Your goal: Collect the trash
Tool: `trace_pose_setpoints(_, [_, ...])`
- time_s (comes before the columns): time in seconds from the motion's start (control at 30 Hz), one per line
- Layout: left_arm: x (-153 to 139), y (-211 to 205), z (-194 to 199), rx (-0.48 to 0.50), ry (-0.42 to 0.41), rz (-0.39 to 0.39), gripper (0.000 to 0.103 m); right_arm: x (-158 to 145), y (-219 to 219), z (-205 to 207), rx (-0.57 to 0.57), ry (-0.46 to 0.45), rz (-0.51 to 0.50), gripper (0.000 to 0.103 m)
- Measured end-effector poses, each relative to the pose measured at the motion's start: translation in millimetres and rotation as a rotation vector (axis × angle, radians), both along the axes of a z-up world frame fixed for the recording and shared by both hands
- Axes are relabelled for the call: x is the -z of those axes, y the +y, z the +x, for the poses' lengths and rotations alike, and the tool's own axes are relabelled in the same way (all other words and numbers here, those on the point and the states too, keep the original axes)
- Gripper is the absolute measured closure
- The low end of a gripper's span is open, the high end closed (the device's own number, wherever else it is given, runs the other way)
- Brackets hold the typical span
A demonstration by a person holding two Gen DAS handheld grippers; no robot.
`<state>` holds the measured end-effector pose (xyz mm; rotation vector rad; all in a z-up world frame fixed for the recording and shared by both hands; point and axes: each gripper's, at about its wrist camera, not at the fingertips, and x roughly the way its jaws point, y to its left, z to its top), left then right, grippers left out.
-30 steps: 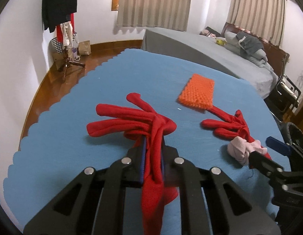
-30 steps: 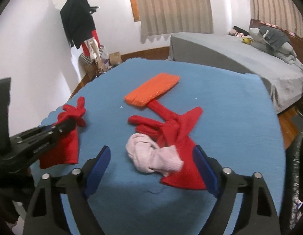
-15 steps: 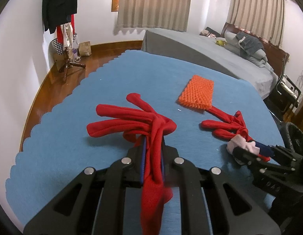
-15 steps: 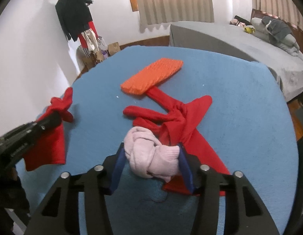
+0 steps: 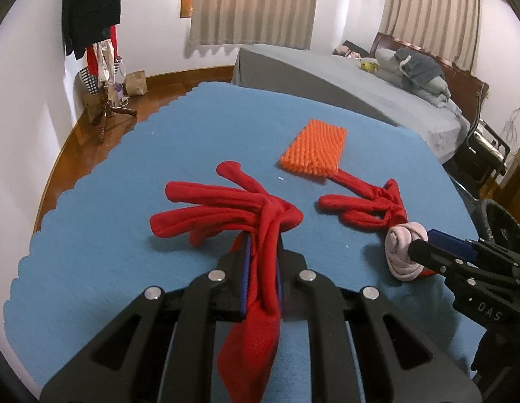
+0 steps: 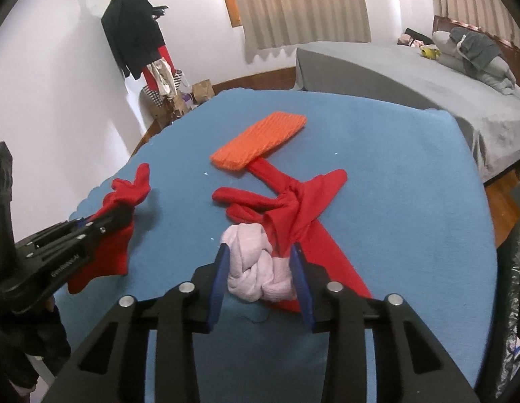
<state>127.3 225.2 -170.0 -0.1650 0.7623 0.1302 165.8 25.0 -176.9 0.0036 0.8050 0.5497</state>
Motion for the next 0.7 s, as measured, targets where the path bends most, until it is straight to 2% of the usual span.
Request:
trace_pose_setpoints(0.1, [1,1,-1,-0.003,0.004,0.004,0.092,2,7,-1,-0.017,0.007,0.0,0.066])
trace_pose_setpoints(0.13, [2,2,-2,-0.006,0.006,0.006,0.092,3,9,-1,-0.022,0.014,0.002,0.061])
trace_pose_setpoints(0.3, [3,10,-7,-0.026,0.012,0.009,0.092,6,23,-8,-0.043,0.009,-0.018,0.048])
trace_pose_setpoints(0.5, [4,19,-14,-0.048,0.013,0.0,0.092,13,37,-4,-0.039,-0.018,-0.073,0.048])
trace_pose_setpoints(0.57, [3,19,-15,-0.051,0.011,-0.002,0.092,15,40,-2,-0.035,-0.03,-0.1,0.053])
trace_pose_setpoints(0.63, [2,17,-15,-0.052,0.009,-0.001,0.092,17,41,0,-0.031,-0.043,-0.14,0.066])
trace_pose_setpoints(0.7, [1,16,-15,-0.051,0.007,-0.001,0.092,15,36,1,-0.032,-0.036,-0.114,0.071])
